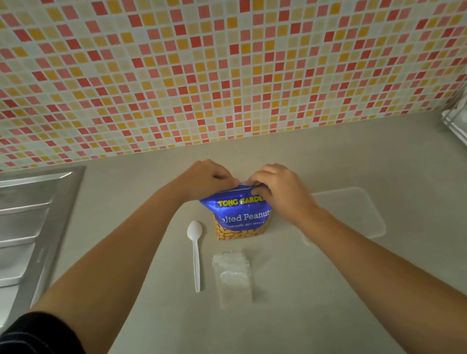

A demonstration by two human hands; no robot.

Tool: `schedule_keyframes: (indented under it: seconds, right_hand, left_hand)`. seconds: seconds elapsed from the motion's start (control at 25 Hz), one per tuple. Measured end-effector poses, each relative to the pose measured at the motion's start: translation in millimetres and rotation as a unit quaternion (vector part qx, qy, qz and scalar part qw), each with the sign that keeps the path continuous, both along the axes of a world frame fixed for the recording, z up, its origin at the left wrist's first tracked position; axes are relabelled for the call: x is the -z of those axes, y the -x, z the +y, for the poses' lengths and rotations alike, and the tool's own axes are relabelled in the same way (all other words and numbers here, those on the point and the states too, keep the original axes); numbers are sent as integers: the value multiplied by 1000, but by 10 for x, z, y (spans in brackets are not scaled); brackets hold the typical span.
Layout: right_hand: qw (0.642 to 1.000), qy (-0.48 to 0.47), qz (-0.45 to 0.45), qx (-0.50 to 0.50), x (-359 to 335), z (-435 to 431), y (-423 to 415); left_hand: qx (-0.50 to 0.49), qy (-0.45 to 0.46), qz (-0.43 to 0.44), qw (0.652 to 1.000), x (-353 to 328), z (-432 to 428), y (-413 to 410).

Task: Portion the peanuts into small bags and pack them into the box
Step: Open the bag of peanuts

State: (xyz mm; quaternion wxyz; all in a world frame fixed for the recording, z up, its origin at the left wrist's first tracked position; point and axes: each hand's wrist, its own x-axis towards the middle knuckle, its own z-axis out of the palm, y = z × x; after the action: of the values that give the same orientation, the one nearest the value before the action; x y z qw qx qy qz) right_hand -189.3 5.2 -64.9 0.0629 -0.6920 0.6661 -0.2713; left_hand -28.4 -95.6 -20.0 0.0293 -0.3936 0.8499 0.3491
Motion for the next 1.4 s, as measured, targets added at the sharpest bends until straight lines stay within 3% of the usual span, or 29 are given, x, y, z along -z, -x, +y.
schedule_keyframes:
  seconds: [0.12, 0.32, 0.52, 0.64, 0.96, 1.28, 1.4]
  right_hand:
    - [997, -76, -31, 14, -105, -70, 14]
    - [992, -107, -55, 20, -162, -101, 19]
    - [993, -111, -28, 23, -127, -92, -5]
    - [992, -114, -40, 26, -127, -66, -6]
    - [987, -150, -36, -40, -376, 101, 28]
    - [969, -212, 1, -125, -486, 317, 24]
    - [989, -119, -27, -77, -438, 330, 62]
  left_hand:
    - [-50, -112, 10, 992, -54, -88, 43]
    - [-45, -140, -18, 989, -114, -137, 74]
    - [25, -84, -56, 995, -173, -118, 140]
    - [37, -5, -55, 998, -119, -86, 170]
    - [49, 229, 49, 971, 67, 61, 135]
    - [29, 324, 79, 942, 89, 127, 217]
    - [18, 286, 108, 952, 12, 222, 172]
